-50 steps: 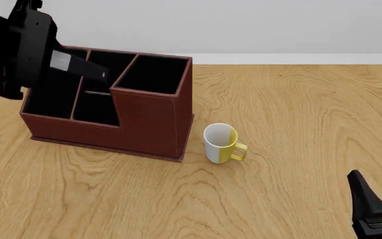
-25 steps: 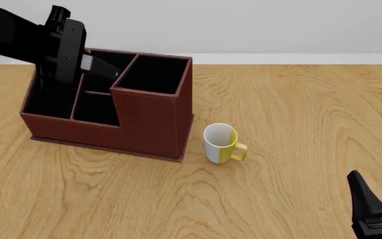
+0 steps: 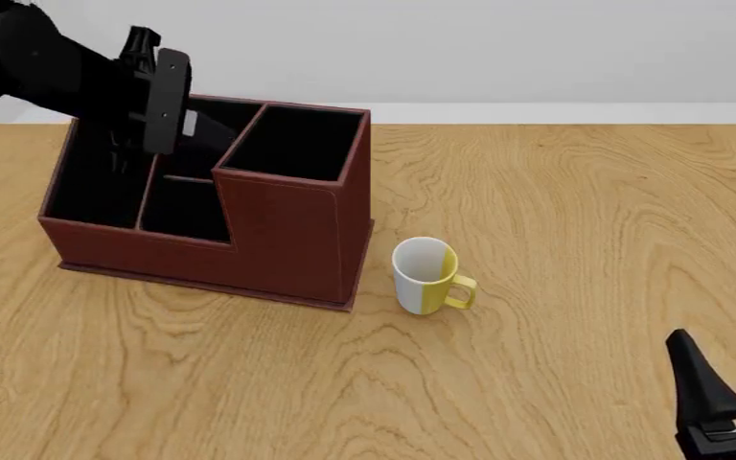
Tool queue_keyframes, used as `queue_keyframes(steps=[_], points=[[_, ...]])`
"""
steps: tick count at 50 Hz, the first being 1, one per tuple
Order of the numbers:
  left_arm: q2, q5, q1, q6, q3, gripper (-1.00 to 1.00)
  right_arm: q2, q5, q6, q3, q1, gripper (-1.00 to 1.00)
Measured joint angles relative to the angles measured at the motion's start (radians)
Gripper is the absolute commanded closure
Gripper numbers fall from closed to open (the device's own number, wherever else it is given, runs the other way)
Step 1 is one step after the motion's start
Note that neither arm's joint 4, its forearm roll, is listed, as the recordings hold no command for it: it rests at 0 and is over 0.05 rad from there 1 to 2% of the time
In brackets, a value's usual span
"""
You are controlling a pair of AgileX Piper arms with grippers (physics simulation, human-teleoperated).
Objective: Pick up the book and place it in the front compartment of the caddy.
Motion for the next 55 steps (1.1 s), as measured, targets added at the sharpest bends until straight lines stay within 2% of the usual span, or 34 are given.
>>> queue_keyframes(steps=[28,29,55], points=[[0.125,-0.062,0.015,-0.017,-0.046,1.0,0.032,-0.027,-0.008,0.0,0.013,-1.0],[0.129,-0.064,0.015,-0.017,-0.048,-1.0,0.033,-0.027,-0.008,0.0,0.013,-1.0],[0.206,-0.114,0.022,0.008,-0.125,-1.0,0.038,-0.032,0.0,0.0,0.02,-1.0]])
